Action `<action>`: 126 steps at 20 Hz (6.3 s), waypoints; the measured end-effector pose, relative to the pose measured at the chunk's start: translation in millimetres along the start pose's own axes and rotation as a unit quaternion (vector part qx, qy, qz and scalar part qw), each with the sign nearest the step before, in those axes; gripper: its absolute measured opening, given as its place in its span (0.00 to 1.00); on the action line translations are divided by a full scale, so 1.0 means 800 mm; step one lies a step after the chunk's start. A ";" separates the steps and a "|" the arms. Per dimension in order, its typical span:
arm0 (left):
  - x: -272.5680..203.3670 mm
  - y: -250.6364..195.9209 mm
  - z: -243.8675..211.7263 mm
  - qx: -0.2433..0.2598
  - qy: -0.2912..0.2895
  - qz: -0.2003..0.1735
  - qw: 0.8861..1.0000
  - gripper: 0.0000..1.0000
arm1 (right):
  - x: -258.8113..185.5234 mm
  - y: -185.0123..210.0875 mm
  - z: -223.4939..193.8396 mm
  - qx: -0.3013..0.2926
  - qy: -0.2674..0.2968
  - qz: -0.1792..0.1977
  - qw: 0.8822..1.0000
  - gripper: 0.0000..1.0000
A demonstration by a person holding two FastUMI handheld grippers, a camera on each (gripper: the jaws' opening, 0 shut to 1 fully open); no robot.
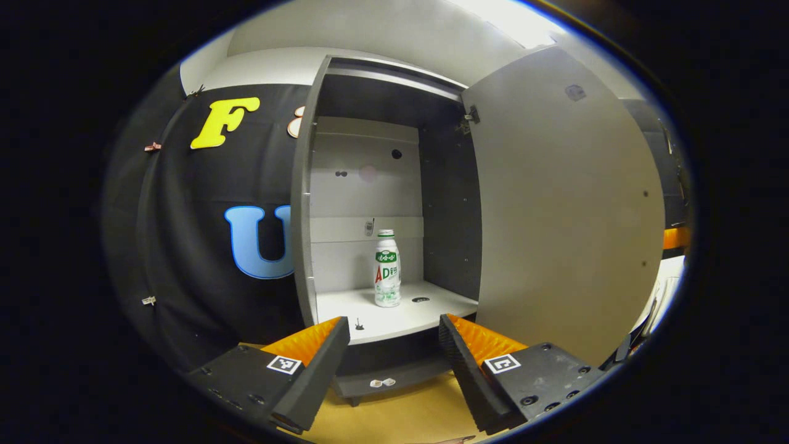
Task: Open the cabinet door with the right hand, grasp the bottle in the cabinet with the left hand and place it on the coaster, then close the cabinet door with the right hand.
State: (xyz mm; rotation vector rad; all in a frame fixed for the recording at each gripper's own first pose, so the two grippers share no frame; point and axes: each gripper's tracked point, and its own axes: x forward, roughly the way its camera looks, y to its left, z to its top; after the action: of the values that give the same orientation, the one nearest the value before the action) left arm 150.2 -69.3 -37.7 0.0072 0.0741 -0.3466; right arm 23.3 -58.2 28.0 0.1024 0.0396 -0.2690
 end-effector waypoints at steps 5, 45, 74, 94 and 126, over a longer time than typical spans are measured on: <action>0.099 -0.004 0.023 -0.016 -0.019 0.012 1.000 0.92 | -0.024 -0.034 0.040 0.046 -0.030 0.032 0.998 0.15; 0.262 0.017 0.050 -0.014 -0.039 0.027 0.999 0.77 | -0.003 -0.114 0.049 0.033 -0.018 -0.020 0.999 0.23; -0.128 0.084 -0.168 -0.024 0.040 0.003 0.999 0.78 | 0.038 0.270 -0.068 -0.009 -0.027 0.120 0.992 0.35; -0.176 0.070 -0.404 -0.010 0.035 0.130 0.991 0.80 | 0.125 0.271 -0.226 -0.120 -0.035 0.121 0.985 0.98; -0.144 0.039 -0.132 0.027 -0.038 0.055 0.997 0.95 | 0.073 0.231 -0.129 -0.117 -0.029 0.078 0.990 0.97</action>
State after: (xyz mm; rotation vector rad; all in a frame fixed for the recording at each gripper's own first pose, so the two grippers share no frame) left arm 45.0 1.5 -134.5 0.0515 -0.0107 -0.2392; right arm 125.9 114.3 -60.3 -0.1362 0.0059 -0.1095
